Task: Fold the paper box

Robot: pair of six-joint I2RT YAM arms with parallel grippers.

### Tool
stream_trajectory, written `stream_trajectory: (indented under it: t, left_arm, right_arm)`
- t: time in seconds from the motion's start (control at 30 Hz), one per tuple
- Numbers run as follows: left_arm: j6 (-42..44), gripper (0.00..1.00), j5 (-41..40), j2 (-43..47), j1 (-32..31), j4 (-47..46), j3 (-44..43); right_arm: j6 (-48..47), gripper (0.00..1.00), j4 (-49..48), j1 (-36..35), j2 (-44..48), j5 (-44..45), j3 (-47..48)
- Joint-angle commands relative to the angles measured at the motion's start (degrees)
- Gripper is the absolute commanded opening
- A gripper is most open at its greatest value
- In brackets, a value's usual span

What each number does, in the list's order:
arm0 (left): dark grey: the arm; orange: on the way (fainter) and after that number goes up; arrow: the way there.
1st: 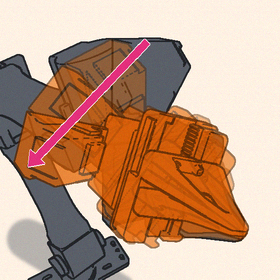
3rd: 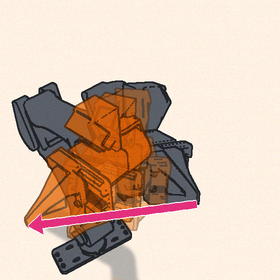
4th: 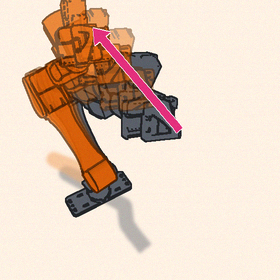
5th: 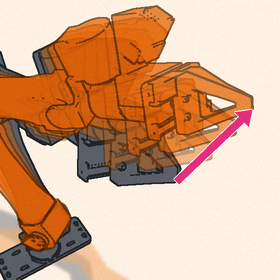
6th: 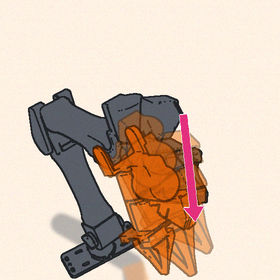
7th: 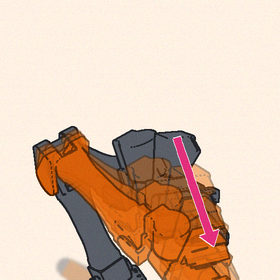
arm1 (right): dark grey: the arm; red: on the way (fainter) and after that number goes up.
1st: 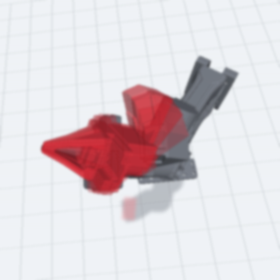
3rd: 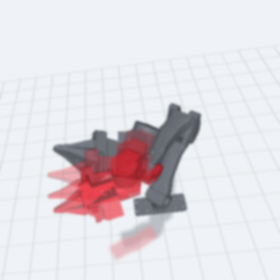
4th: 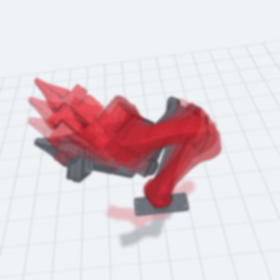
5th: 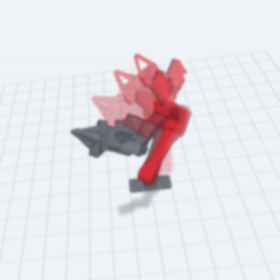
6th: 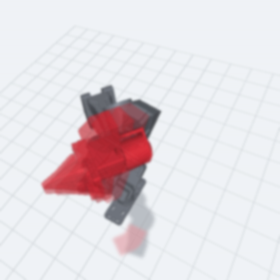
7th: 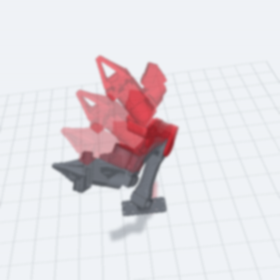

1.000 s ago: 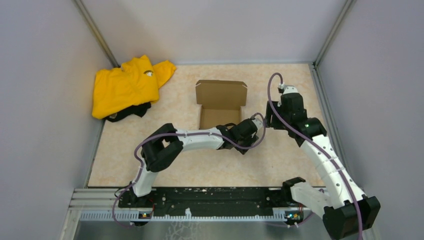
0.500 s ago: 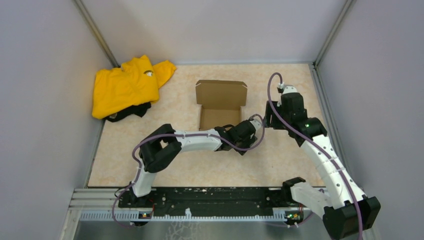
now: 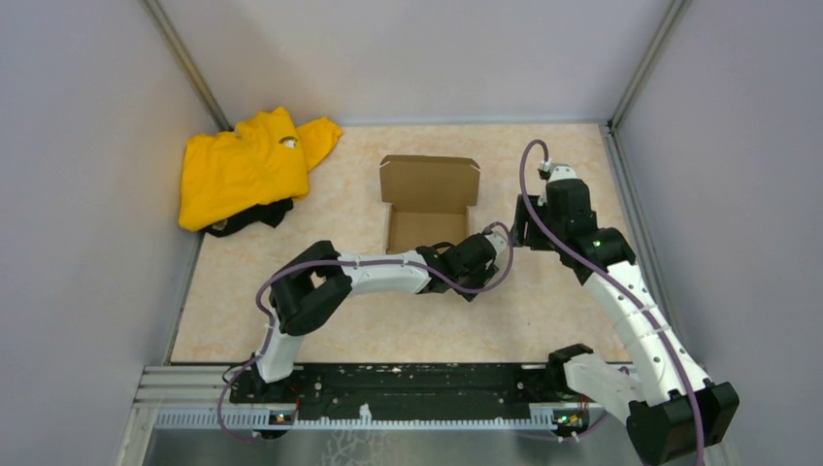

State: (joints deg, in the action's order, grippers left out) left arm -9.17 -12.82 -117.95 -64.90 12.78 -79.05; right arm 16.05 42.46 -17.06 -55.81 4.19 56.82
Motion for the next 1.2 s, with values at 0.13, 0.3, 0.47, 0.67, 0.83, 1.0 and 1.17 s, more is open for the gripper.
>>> stream_trajectory:
  t: [0.13, 0.3, 0.47, 0.67, 0.83, 1.0, 1.17]
  left_arm:
    - [2.3, 0.57, -0.9, -4.5, -0.1, 9.9, 1.3]
    - [1.9, 0.55, -1.4, -4.8, 0.0, 10.0, 0.9]
    - [1.5, 0.51, -2.0, -5.6, 0.2, 10.2, 0.0]
    - [1.3, 0.5, -2.2, -6.4, 0.6, 9.7, -0.7]
    - [0.9, 0.5, -2.7, -6.1, 1.2, 9.1, -0.3]
    - [0.8, 0.49, -2.6, -5.0, 2.5, 7.9, 1.7]
    - [0.7, 0.5, -2.4, -3.3, 4.4, 6.4, 4.5]
  right_arm:
    - [-0.1, 0.59, -3.4, 0.2, 1.3, -1.4, 2.6]
    - [-0.1, 0.59, -3.5, 0.3, 1.6, -1.6, 2.3]
    - [-0.1, 0.59, -3.5, 0.3, 1.6, -1.6, 2.2]
    - [-0.2, 0.59, -3.7, 0.4, 1.9, -1.9, 1.9]
    - [-0.4, 0.59, -3.7, 0.3, 1.8, -1.9, 1.7]
    - [-0.5, 0.59, -4.0, 0.5, 1.6, -2.1, 1.7]
    - [-0.5, 0.59, -4.3, 0.8, 1.3, -2.4, 1.7]
